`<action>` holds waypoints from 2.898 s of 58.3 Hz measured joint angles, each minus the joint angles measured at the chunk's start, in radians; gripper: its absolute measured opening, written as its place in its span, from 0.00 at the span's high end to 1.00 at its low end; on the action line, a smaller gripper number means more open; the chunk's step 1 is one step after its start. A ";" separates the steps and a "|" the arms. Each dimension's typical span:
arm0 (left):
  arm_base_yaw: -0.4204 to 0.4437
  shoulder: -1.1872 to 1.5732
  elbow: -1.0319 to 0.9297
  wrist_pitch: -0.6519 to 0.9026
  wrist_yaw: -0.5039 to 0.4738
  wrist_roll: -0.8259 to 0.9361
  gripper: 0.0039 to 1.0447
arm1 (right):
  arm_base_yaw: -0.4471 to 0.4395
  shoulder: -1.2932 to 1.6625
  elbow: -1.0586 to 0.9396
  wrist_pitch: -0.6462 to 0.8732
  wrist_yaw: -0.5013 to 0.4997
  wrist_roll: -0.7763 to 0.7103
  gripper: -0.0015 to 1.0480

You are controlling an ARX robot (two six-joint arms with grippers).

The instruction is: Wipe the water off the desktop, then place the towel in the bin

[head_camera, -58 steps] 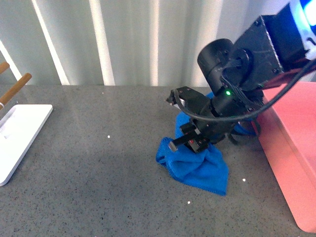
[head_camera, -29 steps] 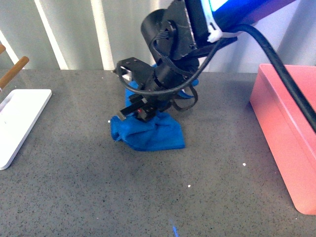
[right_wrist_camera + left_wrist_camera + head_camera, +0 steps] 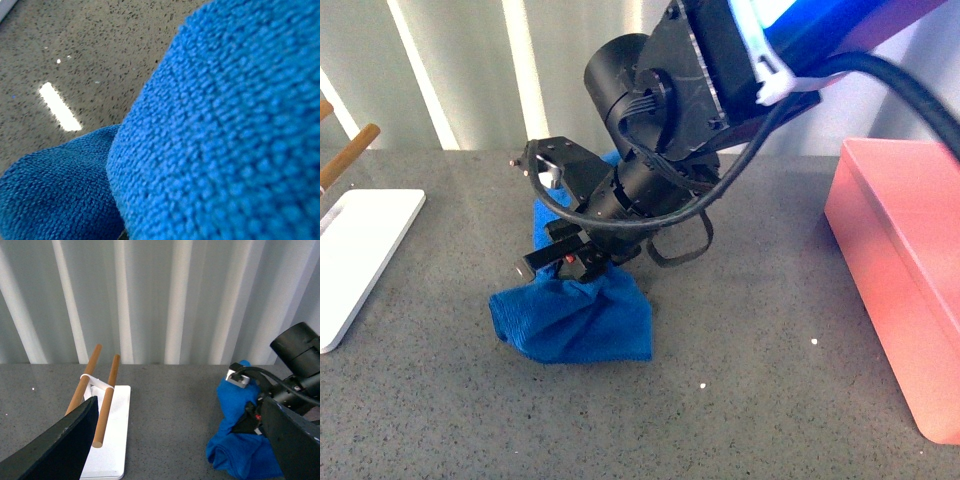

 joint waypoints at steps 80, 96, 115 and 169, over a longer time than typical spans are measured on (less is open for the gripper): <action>0.000 0.000 0.000 0.000 0.000 0.000 0.06 | -0.431 -0.729 -0.254 -0.483 0.938 0.233 0.93; 0.000 0.000 0.000 0.000 0.000 0.000 0.06 | -0.494 -0.729 -0.433 -0.368 0.914 0.163 0.93; 0.000 0.000 0.000 0.000 0.000 0.000 0.06 | -0.563 -0.729 -0.506 -0.317 0.863 0.151 0.93; 0.000 0.000 0.000 0.000 0.000 0.000 0.06 | -0.573 -0.729 -0.512 -0.318 0.854 0.150 0.07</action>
